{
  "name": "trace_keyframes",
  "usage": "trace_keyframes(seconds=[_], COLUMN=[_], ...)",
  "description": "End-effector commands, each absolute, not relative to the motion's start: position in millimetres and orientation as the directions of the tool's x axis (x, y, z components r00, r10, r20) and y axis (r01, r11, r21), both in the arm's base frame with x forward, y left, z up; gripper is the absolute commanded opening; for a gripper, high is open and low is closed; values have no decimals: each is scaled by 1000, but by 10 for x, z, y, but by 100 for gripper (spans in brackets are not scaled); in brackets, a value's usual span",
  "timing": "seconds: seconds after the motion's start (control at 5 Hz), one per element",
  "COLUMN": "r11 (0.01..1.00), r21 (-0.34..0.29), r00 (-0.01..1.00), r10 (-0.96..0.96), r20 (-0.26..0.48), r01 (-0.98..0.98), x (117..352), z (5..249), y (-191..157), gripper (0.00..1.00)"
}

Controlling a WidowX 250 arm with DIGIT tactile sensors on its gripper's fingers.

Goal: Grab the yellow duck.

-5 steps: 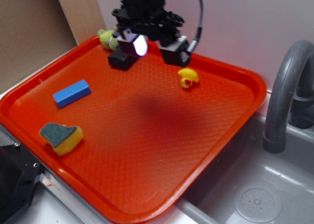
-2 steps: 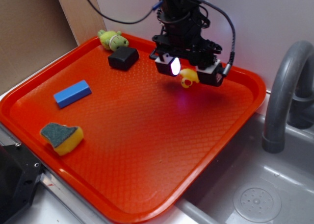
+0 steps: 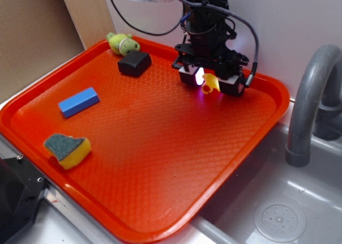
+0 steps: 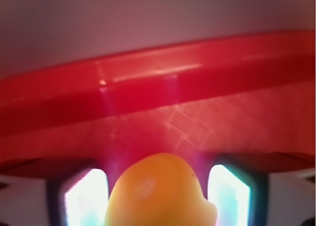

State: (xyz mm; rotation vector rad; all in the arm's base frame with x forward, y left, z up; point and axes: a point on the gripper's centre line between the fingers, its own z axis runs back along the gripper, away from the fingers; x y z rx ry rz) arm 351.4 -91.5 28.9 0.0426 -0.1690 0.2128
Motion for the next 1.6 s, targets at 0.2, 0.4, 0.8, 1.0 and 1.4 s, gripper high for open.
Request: trace_keyframes(seconds=[0.2,0.4,0.8,1.0,1.4], r11=[962,949,931,924,906], r21=[54,35,-13,-21,-62], r00=[956,943,917,911,887], r10=[257,305,362,379,422], r20=[142,133,168,161,189], r01=[-267,-312,-365,-381,-418], x=[3229,3005,2606,2408,2172], z=[874,1294,1898,2101,2240], y=[-869,-786,-564,-488,-395], gripper=[0,0,0,0,0])
